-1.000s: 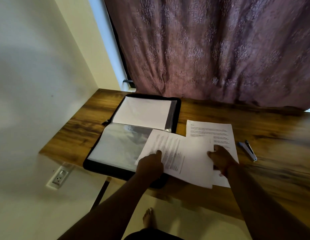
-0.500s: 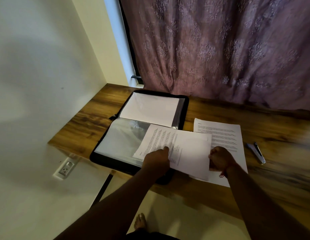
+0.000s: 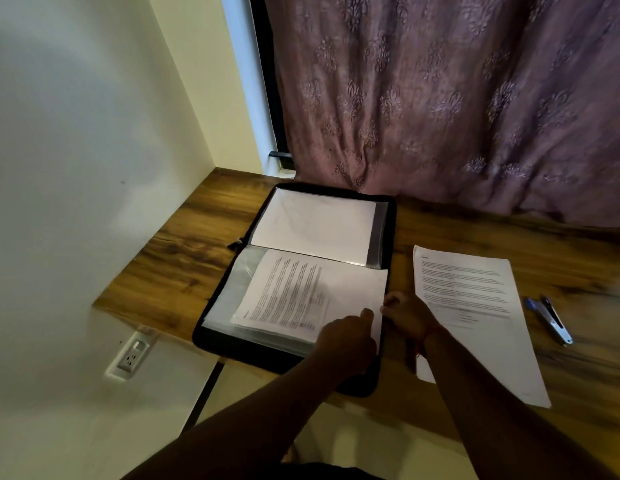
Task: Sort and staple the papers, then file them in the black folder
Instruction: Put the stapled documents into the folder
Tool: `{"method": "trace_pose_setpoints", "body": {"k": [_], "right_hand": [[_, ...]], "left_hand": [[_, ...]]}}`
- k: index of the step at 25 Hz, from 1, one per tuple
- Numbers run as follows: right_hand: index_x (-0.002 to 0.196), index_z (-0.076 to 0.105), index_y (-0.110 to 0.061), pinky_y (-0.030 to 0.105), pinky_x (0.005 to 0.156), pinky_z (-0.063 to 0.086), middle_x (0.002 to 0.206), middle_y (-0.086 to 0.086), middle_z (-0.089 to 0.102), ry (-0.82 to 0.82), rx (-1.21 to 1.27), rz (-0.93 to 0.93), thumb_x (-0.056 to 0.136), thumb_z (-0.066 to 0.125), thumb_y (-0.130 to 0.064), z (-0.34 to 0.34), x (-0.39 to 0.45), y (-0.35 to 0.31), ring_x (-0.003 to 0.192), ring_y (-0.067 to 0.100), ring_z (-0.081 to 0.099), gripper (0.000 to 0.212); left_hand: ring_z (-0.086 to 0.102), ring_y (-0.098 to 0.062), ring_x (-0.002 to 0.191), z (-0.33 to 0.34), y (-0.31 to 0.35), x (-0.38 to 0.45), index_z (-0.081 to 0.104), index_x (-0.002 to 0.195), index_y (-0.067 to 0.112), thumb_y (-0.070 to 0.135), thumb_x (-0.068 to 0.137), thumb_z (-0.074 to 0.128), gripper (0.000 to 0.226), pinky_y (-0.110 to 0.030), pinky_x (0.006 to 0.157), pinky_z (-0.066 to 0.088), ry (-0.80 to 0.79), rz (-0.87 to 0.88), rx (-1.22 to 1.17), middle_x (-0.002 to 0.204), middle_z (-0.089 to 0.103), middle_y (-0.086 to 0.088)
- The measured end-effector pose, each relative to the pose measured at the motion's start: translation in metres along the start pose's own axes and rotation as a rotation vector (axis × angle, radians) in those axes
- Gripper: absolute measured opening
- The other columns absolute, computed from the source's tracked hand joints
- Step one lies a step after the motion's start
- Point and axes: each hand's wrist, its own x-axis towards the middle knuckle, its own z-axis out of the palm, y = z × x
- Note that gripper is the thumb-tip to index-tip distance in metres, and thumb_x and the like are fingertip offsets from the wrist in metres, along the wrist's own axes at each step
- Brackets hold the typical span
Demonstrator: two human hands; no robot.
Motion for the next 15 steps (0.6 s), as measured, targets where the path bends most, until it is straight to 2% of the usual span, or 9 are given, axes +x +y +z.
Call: {"method": "trace_pose_setpoints", "body": {"k": [3, 6, 9, 11, 13, 15], "right_hand": [[0.104, 0.065, -0.007, 0.03, 0.082, 0.051, 0.102, 0.009, 0.065, -0.054, 0.005, -0.043, 0.093, 0.059, -0.009, 0.015, 0.01, -0.016, 0.093, 0.022, 0.062, 0.013], [0.101, 0.066, -0.001, 0.034, 0.082, 0.055, 0.099, 0.016, 0.066, -0.065, 0.142, 0.007, 0.096, 0.049, -0.003, 0.023, 0.011, -0.029, 0.093, 0.028, 0.064, 0.017], [0.099, 0.064, 0.001, 0.05, 0.085, 0.055, 0.1, 0.022, 0.064, -0.088, 0.225, 0.067, 0.093, 0.051, 0.001, 0.025, 0.009, -0.032, 0.093, 0.034, 0.064, 0.014], [0.098, 0.063, 0.0, 0.054, 0.086, 0.053, 0.103, 0.027, 0.062, -0.119, 0.263, 0.1, 0.093, 0.051, 0.0, 0.025, 0.004, -0.032, 0.093, 0.036, 0.063, 0.013], [0.108, 0.061, -0.011, 0.046, 0.081, 0.055, 0.108, 0.02, 0.061, -0.129, 0.271, 0.123, 0.096, 0.051, -0.006, 0.025, -0.01, -0.034, 0.094, 0.031, 0.064, 0.017], [0.126, 0.05, -0.021, 0.038, 0.069, 0.058, 0.107, 0.012, 0.062, -0.138, 0.296, 0.146, 0.097, 0.052, -0.01, 0.03, -0.026, -0.031, 0.089, 0.029, 0.066, 0.031]], "left_hand": [[0.065, -0.032, 0.086, -0.004, -0.009, 0.008, 0.05, 0.122, 0.006, 0.022, 0.097, 0.053, 0.03, -0.033, 0.07, 0.046, -0.046, 0.105, -0.07, 0.1, 0.066, -0.014], [0.065, -0.034, 0.09, -0.002, -0.025, 0.016, 0.054, 0.119, 0.004, 0.02, 0.096, 0.055, 0.028, -0.039, 0.08, 0.053, -0.04, 0.181, -0.222, 0.102, 0.067, -0.016], [0.065, -0.032, 0.095, 0.001, -0.042, 0.022, 0.051, 0.123, 0.005, 0.023, 0.095, 0.058, 0.034, -0.038, 0.082, 0.054, -0.113, 0.278, -0.245, 0.108, 0.066, -0.015], [0.062, -0.026, 0.1, 0.007, -0.056, 0.02, 0.046, 0.127, 0.012, 0.04, 0.092, 0.061, 0.047, -0.038, 0.086, 0.053, -0.107, 0.417, -0.185, 0.115, 0.062, -0.009], [0.056, -0.022, 0.101, 0.015, -0.077, 0.016, 0.041, 0.129, 0.015, 0.058, 0.088, 0.057, 0.062, -0.035, 0.086, 0.048, -0.023, 0.591, -0.006, 0.121, 0.057, -0.007], [0.056, -0.022, 0.1, 0.024, -0.104, 0.011, 0.043, 0.127, 0.015, 0.061, 0.085, 0.06, 0.065, -0.037, 0.084, 0.047, 0.088, 0.697, 0.155, 0.118, 0.057, -0.006]]}}
